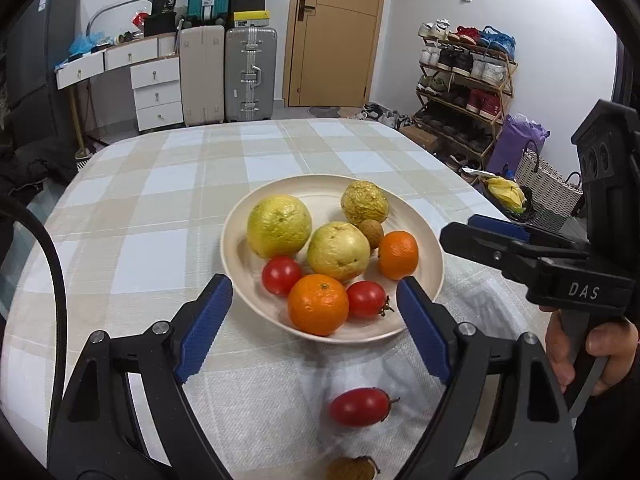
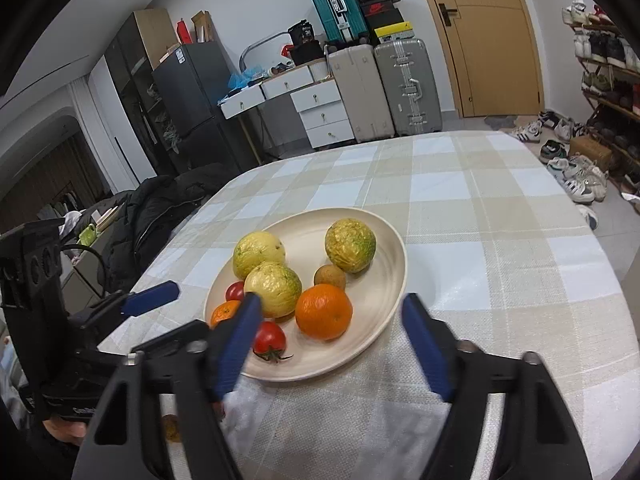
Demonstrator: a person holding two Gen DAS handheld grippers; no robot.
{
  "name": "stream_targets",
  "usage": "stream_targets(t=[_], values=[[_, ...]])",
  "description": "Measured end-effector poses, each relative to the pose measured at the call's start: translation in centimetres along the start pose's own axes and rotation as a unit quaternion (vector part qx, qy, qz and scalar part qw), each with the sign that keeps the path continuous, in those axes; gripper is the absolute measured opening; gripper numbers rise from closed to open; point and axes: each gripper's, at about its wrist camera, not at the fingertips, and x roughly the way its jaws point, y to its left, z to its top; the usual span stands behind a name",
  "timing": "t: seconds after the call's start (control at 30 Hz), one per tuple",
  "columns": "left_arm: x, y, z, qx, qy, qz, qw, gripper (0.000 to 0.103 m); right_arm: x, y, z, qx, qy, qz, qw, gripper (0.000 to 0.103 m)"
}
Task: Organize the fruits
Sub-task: 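Withdraw both open tools toward the last tomato and small brown fruit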
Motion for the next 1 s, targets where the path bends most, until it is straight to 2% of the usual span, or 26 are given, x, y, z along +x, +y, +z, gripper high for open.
stream_targets(t=[0.03,0.1,0.13,0.2,0.37,0.7,0.77,1.0], values=[[-0.4,0.2,-0.1,-0.001,-0.003,-0.001,1.0000,0.087,-0.1,0.1,-0.1,-0.002,0.002,0.001,1.000,0.092],[-1.4,0.6,-0.4,-0.004,-0.011,0.003,0.9999,0.100,-0.1,0.3,-0.3,-0.008,0.011,-0.005,1.000,0.098],[-1.9,0.8,-0.6,-0.008,-0.018,0.005,0.9998,0.102,-0.3,0.4,-0.5,-0.011,0.009,-0.011,1.000,0.102],[-2.8,1.0,-1.0,-0.010,-0.029,0.006,0.9995,0.102,-0.5,0.7,-0.9,-0.018,0.013,-0.018,1.000,0.103],[-4.2,1.6,-2.3,-0.002,-0.026,0.016,0.9995,0.102,-1.6,1.8,-1.6,-0.042,0.019,-0.016,0.999,0.103],[-7.4,2.8,-3.5,-0.023,-0.033,0.030,0.9987,0.102,-2.6,4.6,-2.8,-0.067,0.032,-0.008,0.997,0.103],[-8.1,2.8,-3.8,-0.020,-0.043,0.035,0.9983,0.102,-2.9,5.2,-3.0,-0.070,0.029,-0.008,0.997,0.103],[-9.1,2.3,-4.8,-0.007,-0.036,0.045,0.9983,0.102,-2.5,6.5,-3.6,-0.088,0.045,-0.010,0.995,0.103]])
